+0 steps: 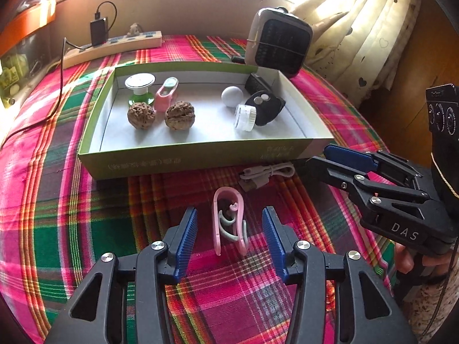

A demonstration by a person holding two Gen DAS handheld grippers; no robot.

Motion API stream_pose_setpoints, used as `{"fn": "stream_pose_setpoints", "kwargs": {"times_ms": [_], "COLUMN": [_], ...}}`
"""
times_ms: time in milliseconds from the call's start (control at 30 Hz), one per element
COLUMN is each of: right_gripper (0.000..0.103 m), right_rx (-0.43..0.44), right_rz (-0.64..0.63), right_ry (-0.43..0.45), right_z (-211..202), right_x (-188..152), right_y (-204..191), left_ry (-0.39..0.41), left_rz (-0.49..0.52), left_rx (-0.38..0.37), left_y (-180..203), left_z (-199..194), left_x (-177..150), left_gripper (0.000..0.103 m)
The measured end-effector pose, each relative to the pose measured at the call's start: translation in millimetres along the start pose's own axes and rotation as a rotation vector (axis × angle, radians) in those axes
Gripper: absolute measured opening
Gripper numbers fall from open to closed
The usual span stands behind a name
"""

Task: Organize objects
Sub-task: 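Withdraw both open grippers from the box toward the pink clip and white cable, then grasp the pink plastic clip with the left gripper while the right grasps the white USB cable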

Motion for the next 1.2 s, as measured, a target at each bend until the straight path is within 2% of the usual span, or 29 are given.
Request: {"fn": "stream_pose_setpoints", "kwargs": {"times_ms": [167,333,767,967,1067,1200], "right_gripper": [0.044,0.044,0.044,0.044,0.044,0.044], "right_rx": [0.037,0.078,0.142,0.206,0.176,0.132], "right_rz": [-0.015,-0.025,-0.159,-0.228,-0.240,-0.195], "right_ry": [-0.030,-0.056,-0.104,-0.133,-0.112,-0.094], "right_z": [10,21,28,27,26,32], "right_x": [-1,0,-9,-15,-12,-4], "right_y": [-2,-4,-34,-53,-56,-49], "left_ry": [0.013,0.018,0.031,0.037,0.042,0.046], "left_rz": [0.000,-0.008,-0.071,-0.098,-0.107,-0.115], "left_rx": [0.011,0.029,0.063,0.074,0.073,0.071], "left_y": [-1,-7,-37,-51,-56,-62], "left_z": [-1,-2,-7,-10,-11,-12], "left_x": [-1,-1,-2,-3,-4,-4], "left_gripper": [0.045,0.039,0.038,0.038,0.038,0.038]}}
Point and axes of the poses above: each gripper's, at about its wrist camera, not at the fingertips, and z roughly the way its jaws point, y to its right, x to its top, the point moved 1 cm from there along z, roughly the way its jaws point, and after that the axes turned 5 degrees about x, right-handed, at the moved point
